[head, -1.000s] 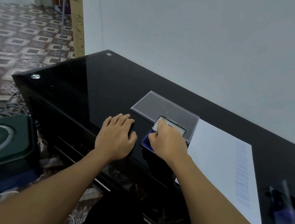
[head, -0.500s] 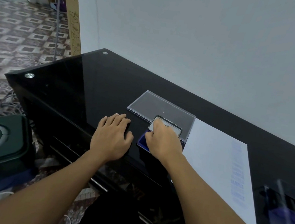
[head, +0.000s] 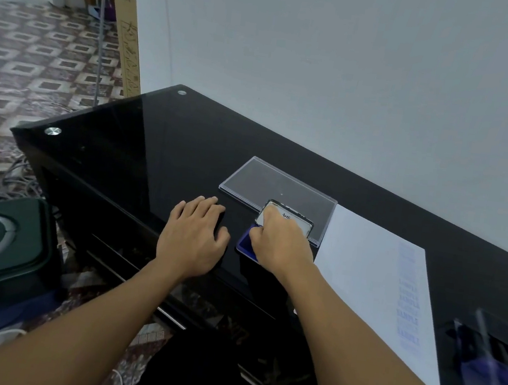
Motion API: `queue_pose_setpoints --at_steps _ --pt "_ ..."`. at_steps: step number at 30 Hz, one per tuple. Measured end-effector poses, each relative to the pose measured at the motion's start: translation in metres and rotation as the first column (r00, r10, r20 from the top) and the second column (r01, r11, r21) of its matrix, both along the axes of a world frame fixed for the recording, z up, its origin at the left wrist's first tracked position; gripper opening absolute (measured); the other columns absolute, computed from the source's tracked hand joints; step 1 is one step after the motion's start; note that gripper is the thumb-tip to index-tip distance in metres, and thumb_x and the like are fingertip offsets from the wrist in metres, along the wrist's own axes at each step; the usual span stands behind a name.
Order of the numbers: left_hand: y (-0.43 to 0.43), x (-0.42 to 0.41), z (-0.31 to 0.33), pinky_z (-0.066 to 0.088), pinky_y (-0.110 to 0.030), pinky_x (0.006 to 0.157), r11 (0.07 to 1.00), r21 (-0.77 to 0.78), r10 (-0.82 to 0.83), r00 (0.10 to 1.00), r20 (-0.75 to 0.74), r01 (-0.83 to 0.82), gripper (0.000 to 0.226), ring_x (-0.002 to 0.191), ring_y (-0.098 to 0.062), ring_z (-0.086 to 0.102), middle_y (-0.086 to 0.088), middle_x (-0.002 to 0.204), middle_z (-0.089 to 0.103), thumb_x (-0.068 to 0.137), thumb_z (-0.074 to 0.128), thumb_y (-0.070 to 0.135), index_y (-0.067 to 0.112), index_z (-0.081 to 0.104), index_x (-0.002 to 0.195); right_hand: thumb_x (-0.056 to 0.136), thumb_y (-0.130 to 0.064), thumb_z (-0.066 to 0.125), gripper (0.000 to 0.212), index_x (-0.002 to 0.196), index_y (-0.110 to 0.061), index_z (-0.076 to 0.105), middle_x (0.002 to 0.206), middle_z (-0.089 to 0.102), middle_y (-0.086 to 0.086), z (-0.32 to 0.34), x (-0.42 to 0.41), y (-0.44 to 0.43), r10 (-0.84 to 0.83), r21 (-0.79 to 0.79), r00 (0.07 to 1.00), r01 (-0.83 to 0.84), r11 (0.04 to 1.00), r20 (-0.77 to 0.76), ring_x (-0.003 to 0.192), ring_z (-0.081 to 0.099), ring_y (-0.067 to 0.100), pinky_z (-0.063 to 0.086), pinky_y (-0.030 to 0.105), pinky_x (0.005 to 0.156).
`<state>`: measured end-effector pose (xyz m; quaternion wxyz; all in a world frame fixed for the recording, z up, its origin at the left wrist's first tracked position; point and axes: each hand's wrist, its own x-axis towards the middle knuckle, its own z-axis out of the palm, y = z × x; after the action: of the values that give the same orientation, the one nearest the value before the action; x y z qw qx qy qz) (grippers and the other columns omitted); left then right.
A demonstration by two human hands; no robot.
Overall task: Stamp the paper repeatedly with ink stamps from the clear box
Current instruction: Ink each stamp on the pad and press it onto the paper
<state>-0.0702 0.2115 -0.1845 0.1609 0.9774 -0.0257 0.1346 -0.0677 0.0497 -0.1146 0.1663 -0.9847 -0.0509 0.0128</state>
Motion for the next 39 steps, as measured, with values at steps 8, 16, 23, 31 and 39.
queue_pose_setpoints --at_steps 8,16,23,31,39 --pt "0.000 0.000 0.000 0.016 -0.043 0.122 1.000 -0.014 -0.006 1.000 0.002 0.006 0.050 0.146 -0.018 0.027 0.004 0.155 0.039 0.096 0.036 0.045 0.026 0.046 0.141 0.098 -0.025 0.048 0.006 0.099 -0.022 0.043 0.091 0.059 0.003 0.002 0.001 0.000 -0.012 0.030 1.000 0.012 0.999 -0.023 0.086 0.055 0.026 0.050 0.038 0.070" --pt "0.000 -0.001 0.003 0.012 -0.043 0.123 0.999 -0.019 -0.028 0.999 -0.044 0.027 0.052 0.149 -0.017 0.020 0.003 0.159 0.032 0.098 0.034 0.044 0.026 0.040 0.146 0.100 -0.024 0.046 0.005 0.101 -0.021 0.042 0.099 0.066 0.007 0.003 -0.012 -0.006 0.017 0.021 1.000 -0.017 1.000 -0.001 0.087 0.060 0.026 0.050 0.036 0.066" --pt "-0.001 0.000 0.014 0.009 -0.044 0.122 0.989 -0.139 -0.063 0.991 -0.121 0.046 0.050 0.150 -0.019 0.015 0.000 0.160 0.030 0.100 0.039 0.040 0.022 0.042 0.146 0.098 -0.029 0.046 0.012 0.094 -0.018 0.047 0.097 0.065 0.007 0.015 -0.039 -0.032 -0.031 0.044 0.999 0.029 0.999 0.039 0.087 0.061 0.029 0.058 0.047 0.074" --pt "-0.061 -0.023 0.048 0.029 -0.039 0.115 0.942 -0.229 -0.262 0.964 -0.049 0.244 0.043 0.136 -0.020 0.035 -0.001 0.142 0.049 0.098 0.046 0.032 0.014 0.050 0.136 0.095 -0.029 0.050 0.015 0.090 -0.016 0.047 0.082 0.060 0.004 0.023 -0.085 -0.095 -0.155 0.068 0.987 0.151 0.986 0.044 0.074 0.058 0.025 0.050 0.040 0.065" --pt "-0.139 -0.051 0.060 0.038 -0.043 0.103 0.844 -0.246 -0.486 0.874 0.024 0.476 0.037 0.121 -0.027 0.046 -0.005 0.123 0.055 0.093 0.045 0.029 0.009 0.054 0.123 0.093 -0.031 0.051 0.017 0.083 -0.018 0.047 0.085 0.065 0.002 0.040 -0.127 -0.174 -0.296 0.047 0.955 0.297 0.954 -0.024 0.073 0.059 0.024 0.048 0.037 0.062"
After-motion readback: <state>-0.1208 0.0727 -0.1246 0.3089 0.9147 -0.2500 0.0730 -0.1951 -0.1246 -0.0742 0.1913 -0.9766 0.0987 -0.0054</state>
